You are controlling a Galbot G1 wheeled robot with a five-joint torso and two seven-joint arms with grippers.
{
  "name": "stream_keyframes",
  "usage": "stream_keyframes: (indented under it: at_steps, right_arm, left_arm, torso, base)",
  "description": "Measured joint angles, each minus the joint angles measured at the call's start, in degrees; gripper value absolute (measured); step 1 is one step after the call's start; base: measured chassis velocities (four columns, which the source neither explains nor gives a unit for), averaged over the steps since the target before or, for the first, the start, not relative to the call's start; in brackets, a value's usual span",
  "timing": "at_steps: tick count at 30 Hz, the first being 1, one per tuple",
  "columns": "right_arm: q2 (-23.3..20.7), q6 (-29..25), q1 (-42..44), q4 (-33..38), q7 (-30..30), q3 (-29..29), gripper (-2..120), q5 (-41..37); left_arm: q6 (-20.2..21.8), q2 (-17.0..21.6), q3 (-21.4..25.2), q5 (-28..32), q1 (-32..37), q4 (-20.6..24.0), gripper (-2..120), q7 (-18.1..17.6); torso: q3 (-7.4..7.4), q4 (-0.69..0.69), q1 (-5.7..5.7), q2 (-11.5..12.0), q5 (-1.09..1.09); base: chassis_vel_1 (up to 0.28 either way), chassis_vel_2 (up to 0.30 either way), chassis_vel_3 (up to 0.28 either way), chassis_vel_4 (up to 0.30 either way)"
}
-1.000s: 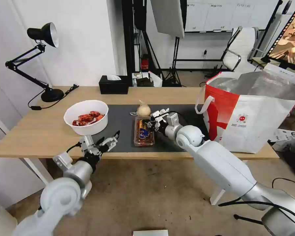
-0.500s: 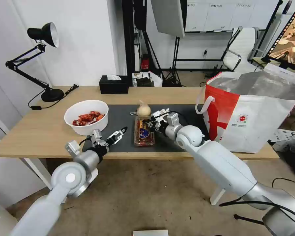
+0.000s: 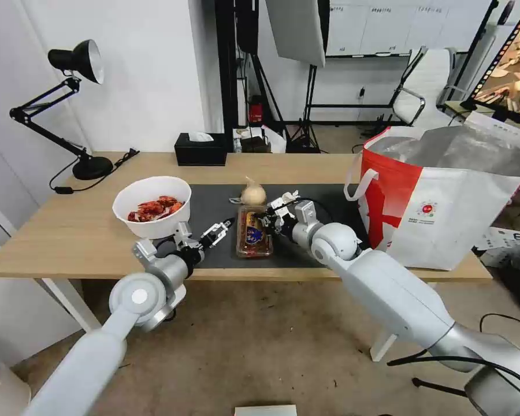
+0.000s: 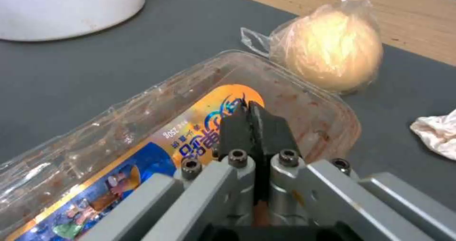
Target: Pick up the trash from the table and place it into the takeout bag.
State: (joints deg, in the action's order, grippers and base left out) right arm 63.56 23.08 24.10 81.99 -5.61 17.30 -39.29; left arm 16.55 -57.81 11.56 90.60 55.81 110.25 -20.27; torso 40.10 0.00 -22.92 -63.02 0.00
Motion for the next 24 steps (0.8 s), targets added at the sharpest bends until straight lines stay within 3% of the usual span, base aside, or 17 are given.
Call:
stream_keyframes:
  at_steps: [7,24]
  right_arm:
    - [0.5,0.6,-0.1,-0.3,0.8,0.0,0,-0.6]
    - [1.0,1.0,-0.4,-0.3,1.7,0.3,0,-1.0]
  left_arm:
    - [5.6,-1.7,-0.2,4.2,-2.3,-1.8,100,-1.3]
    - [9.1,-2.7,-1.7,5.8,-4.3,-4.3,100,-3.2]
  torso:
    - [0.00,0.00,0.00,0.0,0.00]
    - [0.00,0.00,0.00,0.0,0.00]
  base:
    - [0.000,0.000,0.000,0.000]
    - [0.000,0.000,0.000,0.000]
